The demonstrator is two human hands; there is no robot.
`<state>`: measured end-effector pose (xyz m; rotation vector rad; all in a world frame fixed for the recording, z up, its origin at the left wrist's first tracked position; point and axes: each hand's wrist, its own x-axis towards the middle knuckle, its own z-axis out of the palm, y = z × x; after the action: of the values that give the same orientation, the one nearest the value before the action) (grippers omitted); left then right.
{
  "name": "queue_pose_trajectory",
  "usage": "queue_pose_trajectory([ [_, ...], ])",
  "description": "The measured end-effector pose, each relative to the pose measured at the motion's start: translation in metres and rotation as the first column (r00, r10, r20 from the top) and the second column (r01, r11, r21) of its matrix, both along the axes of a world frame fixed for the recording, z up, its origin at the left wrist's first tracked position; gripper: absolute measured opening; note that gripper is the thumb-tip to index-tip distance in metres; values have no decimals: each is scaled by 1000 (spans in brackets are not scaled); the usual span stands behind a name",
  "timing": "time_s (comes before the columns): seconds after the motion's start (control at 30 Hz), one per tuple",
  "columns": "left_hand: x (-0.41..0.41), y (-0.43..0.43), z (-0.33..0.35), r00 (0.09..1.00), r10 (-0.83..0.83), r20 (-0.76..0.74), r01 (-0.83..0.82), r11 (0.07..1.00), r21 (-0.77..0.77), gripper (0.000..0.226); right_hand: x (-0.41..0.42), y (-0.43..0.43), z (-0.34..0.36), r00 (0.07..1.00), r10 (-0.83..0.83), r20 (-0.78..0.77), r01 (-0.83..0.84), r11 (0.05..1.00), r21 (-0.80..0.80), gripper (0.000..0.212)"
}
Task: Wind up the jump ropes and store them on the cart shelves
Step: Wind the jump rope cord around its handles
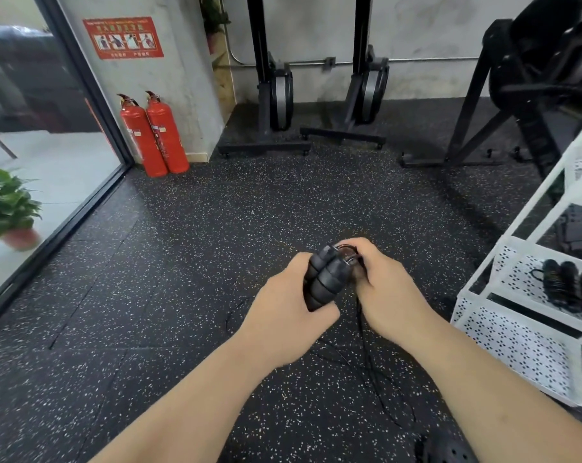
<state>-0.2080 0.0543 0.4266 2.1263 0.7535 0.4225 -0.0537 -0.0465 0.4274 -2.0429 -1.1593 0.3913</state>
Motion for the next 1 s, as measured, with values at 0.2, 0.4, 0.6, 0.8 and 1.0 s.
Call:
queue_pose_trajectory([
  [0.2, -4, 33, 19, 842, 468, 271, -232, 766, -600, 24, 22, -9, 15, 999, 34, 39, -36, 998, 53, 26],
  [0.4, -20, 51, 17, 841, 464, 279, -294, 824, -485, 23, 39, -16, 16, 979, -195, 61, 186, 975, 122, 17],
  [0.6, -4, 1, 9, 977, -15, 212, 91, 932, -352, 40, -2, 2, 5, 993, -116, 27, 116, 993, 2, 17],
  [0.8, 6, -10, 0, 969, 14, 247, 95, 902, -421, 41, -8, 6, -4, 997, -62, -38, 58, 994, -93, 19],
  [1.0, 1, 13, 7, 945, 228, 234, -125, 915, -384, 35, 19, -2, 1, 993, 105, 50, -94, 977, -193, 22],
])
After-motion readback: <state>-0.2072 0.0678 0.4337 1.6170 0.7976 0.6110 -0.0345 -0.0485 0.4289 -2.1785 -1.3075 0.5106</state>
